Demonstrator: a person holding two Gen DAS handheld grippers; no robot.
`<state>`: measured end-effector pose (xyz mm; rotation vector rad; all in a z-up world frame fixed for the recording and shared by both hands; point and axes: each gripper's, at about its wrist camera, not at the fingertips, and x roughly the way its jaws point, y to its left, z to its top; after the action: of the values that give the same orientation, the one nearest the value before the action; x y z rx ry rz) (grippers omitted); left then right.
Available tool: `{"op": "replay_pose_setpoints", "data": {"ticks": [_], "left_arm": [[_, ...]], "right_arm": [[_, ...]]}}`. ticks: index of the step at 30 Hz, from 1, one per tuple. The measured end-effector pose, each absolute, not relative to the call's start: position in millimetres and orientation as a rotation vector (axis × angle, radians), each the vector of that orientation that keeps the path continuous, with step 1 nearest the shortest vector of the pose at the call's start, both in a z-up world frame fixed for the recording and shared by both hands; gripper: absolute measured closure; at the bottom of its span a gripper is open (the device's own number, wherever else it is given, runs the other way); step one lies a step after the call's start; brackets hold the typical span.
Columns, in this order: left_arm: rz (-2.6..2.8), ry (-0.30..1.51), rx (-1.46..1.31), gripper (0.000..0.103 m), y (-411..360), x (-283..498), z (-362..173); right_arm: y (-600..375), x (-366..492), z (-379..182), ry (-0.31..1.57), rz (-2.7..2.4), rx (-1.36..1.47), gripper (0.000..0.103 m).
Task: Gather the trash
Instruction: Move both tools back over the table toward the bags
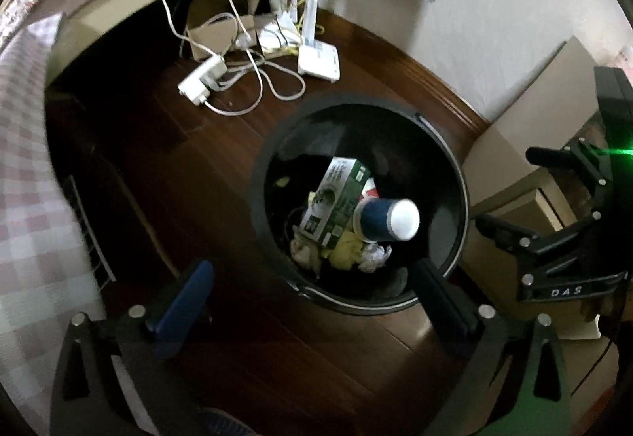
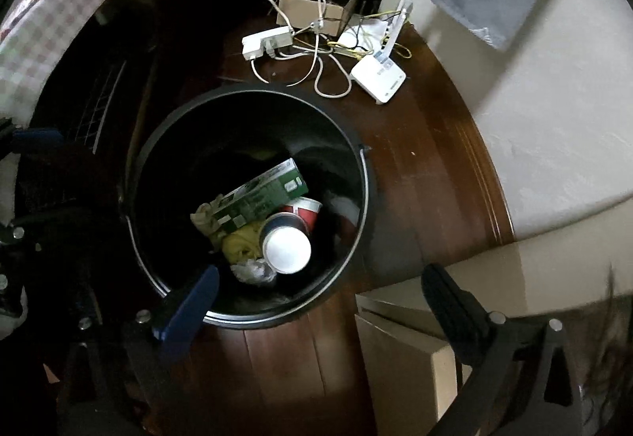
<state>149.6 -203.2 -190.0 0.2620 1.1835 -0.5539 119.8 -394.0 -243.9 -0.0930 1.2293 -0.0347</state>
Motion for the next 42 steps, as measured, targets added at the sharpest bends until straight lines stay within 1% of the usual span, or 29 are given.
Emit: {"op": "replay_pose_setpoints", "data": {"ticks": [3,8,13,19,23,30,42], "left_arm": [[-0.545,1.155,0.249,0.002,-195,149,-178],[-0.542,1.080,0.219,0.002,-173,142,-141],[-0.512,0.991,0.201,0.002,-143,136,-106],[-0.434,0.937,0.159,0.002,-97,139,-83],[-0.357,0.906,0.113,0.002,-53,140,-70],[-0.194,0.854,0.060,0.002,24,132,-53],[0.109,0.830,-0.059,0.002,179,109,-53]], "right_arm": [[-394,117,-231,1.205,-0.040,-0.052,0.000],[-385,115,-204,1.161,-0.037,-0.019,0.000],[-359,118,-160,1.074,-0.002,-0.003,0.000],[-317,131,-117,0.990,0.074,0.002,0.000],[-279,140,-94,0.956,0.171,-0.001,0.000],[-190,151,-67,0.900,0.289,-0.118,0.000],[-16,170,-29,0.846,0.533,-0.277,0.000]]}}
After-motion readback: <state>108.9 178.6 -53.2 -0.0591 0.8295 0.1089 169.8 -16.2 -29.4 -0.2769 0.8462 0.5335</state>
